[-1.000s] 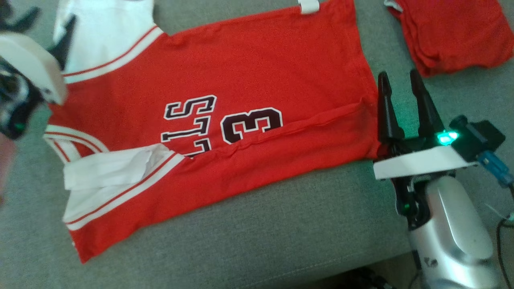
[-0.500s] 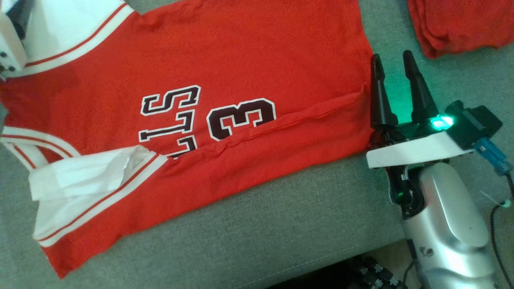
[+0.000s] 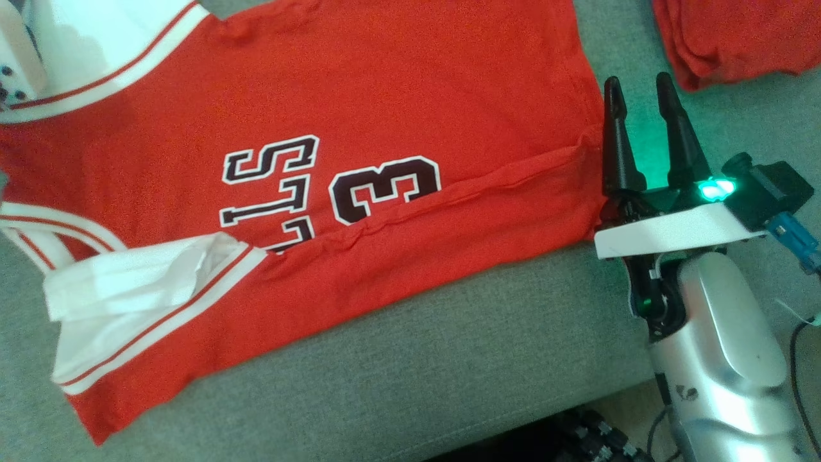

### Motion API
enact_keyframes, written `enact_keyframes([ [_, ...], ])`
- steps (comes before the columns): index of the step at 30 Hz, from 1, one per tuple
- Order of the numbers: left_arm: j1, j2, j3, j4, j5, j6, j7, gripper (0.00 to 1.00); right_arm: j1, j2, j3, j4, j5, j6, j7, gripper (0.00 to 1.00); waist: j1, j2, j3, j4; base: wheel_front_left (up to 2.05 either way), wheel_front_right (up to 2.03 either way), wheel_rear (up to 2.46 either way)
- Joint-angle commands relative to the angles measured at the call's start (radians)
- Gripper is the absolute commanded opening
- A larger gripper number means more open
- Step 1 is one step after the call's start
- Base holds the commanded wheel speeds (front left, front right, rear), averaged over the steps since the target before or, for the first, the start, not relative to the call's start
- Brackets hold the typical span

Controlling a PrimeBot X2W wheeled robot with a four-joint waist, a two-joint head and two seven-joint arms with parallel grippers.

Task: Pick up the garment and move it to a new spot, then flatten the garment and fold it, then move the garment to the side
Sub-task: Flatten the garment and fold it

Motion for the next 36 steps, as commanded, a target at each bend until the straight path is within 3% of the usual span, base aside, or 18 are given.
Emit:
enact_keyframes([
  [1, -0.019, 0.044, 0.012, -0.020, 0.005, 0.002, -0.033, 0.00, -0.004, -0.001, 0.007, -0.018, -0.014, 0.007, -0.010, 1.00, -0.0001, 0.0001, -0.019, 0.013, 0.00, 0.00, 0.00],
  [8, 0.011, 0.027, -0.066, -0.114, 0.011, 0.002, -0.226, 0.00, 0.002, -0.001, -0.060, 0.025, -0.069, 0.007, 0.003, 1.00, -0.0001, 0.0001, -0.117, 0.081, 0.00, 0.00, 0.00],
  [14, 0.072, 0.019, -0.113, -0.230, 0.006, 0.002, -0.347, 0.00, -0.003, -0.001, -0.176, 0.017, -0.183, 0.007, 0.118, 1.00, -0.0001, 0.0001, -0.183, 0.178, 0.00, 0.00, 0.00],
  [19, 0.147, 0.025, -0.142, -0.346, 0.009, 0.007, -0.377, 0.00, -0.072, -0.001, -0.254, 0.022, -0.281, 0.007, 0.295, 1.00, -0.0001, 0.0001, -0.202, 0.245, 0.00, 0.00, 0.00],
  [26, 0.219, 0.047, -0.152, -0.518, 0.009, 0.056, -0.390, 0.00, -0.235, -0.013, -0.295, 0.117, -0.379, 0.007, 0.464, 1.00, -0.0001, 0.0001, -0.186, 0.310, 0.00, 0.00, 0.00],
  [36, 0.229, 0.027, -0.184, -0.677, 0.038, 0.097, -0.366, 0.00, -0.417, -0.077, -0.404, 0.431, -0.586, 0.007, 0.511, 1.00, -0.0001, 0.0001, -0.156, 0.373, 0.00, 0.00, 0.00],
])
